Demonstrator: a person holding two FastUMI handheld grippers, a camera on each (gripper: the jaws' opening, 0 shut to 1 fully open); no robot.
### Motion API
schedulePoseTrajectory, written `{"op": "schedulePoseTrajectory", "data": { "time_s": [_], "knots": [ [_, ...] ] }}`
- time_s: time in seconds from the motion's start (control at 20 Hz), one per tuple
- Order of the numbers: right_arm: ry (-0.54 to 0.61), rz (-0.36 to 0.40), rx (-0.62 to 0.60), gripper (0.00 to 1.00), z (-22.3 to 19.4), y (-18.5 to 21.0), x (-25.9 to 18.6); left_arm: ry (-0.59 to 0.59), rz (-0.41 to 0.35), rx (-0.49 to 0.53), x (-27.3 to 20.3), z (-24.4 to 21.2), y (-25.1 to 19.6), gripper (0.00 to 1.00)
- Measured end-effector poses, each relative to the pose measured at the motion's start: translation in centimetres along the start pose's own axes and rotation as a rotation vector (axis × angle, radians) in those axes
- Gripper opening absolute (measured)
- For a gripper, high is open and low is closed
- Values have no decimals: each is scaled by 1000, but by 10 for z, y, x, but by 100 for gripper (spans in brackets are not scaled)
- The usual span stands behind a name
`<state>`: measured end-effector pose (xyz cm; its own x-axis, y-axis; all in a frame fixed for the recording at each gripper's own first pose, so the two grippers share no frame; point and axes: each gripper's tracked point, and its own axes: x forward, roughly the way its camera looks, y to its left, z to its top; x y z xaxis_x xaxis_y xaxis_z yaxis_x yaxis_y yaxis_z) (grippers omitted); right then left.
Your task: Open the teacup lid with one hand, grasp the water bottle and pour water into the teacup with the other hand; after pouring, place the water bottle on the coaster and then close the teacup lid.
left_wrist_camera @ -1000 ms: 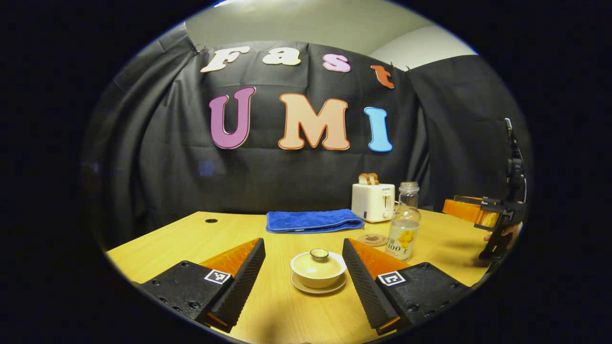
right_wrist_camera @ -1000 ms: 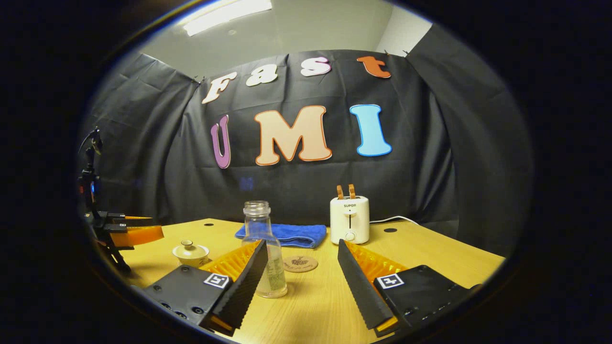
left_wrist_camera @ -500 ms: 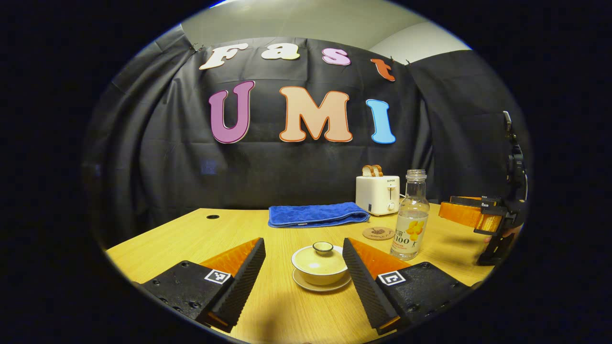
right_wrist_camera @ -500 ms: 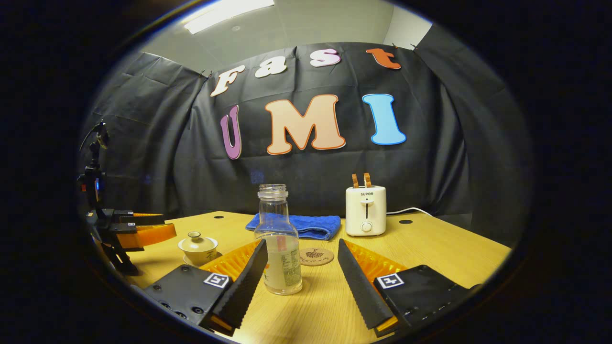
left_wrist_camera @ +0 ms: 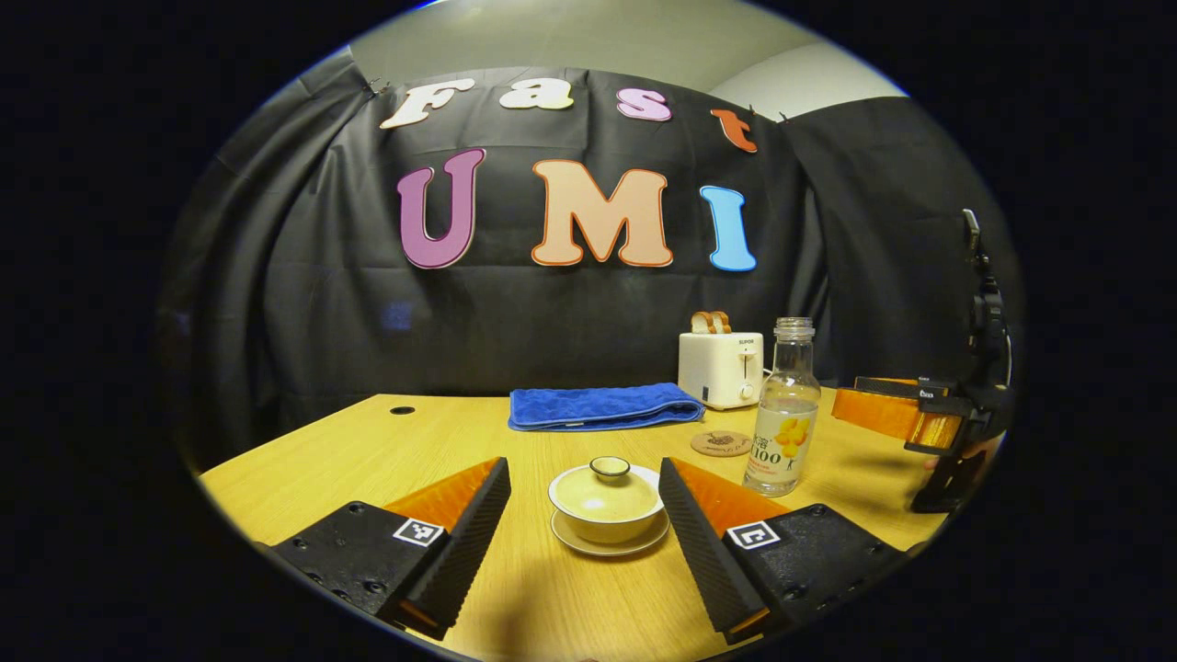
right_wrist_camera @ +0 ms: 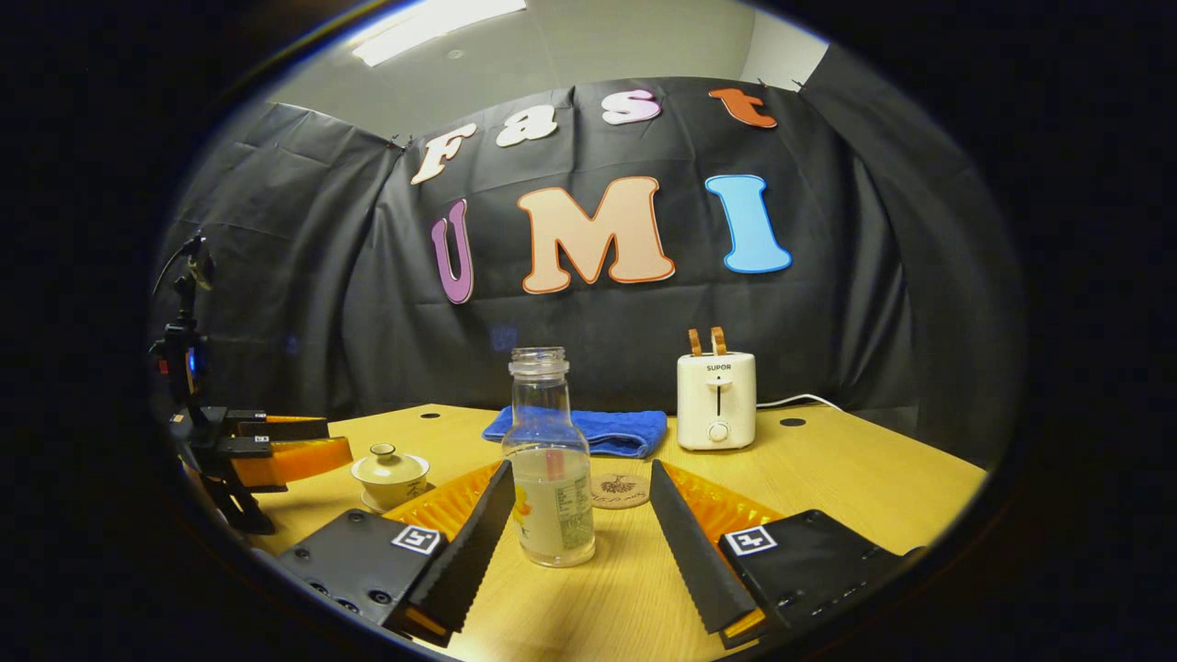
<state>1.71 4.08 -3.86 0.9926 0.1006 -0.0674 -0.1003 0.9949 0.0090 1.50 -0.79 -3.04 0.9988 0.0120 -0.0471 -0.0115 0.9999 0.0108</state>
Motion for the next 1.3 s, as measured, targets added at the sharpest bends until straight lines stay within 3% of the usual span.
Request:
{"op": "schedulePoseTrajectory", "data": {
  "time_s": [0.05,0.15,0.2,0.3,0.8,0.9,1.25,1.3],
  "knots": [
    [3,4,-1,92,-1,1,2,-1,0,2,0,1,1,95],
    [8,9,1,99,-3,3,3,-2,0,8,-2,1,0,95],
    [12,12,2,92,-4,3,4,-1,-1,9,-1,1,0,95],
    [17,16,3,95,-5,4,3,4,-5,10,2,1,-1,95],
    [18,21,8,92,-6,-2,-2,63,-52,8,35,-5,-18,95],
    [24,23,11,95,-7,-4,-2,79,-58,6,43,-7,-20,94],
    [38,29,26,92,-9,-8,-1,115,-53,32,64,-10,-12,77],
    [39,30,29,99,-9,-9,-1,120,-52,31,65,-13,-12,77]
  ]
}}
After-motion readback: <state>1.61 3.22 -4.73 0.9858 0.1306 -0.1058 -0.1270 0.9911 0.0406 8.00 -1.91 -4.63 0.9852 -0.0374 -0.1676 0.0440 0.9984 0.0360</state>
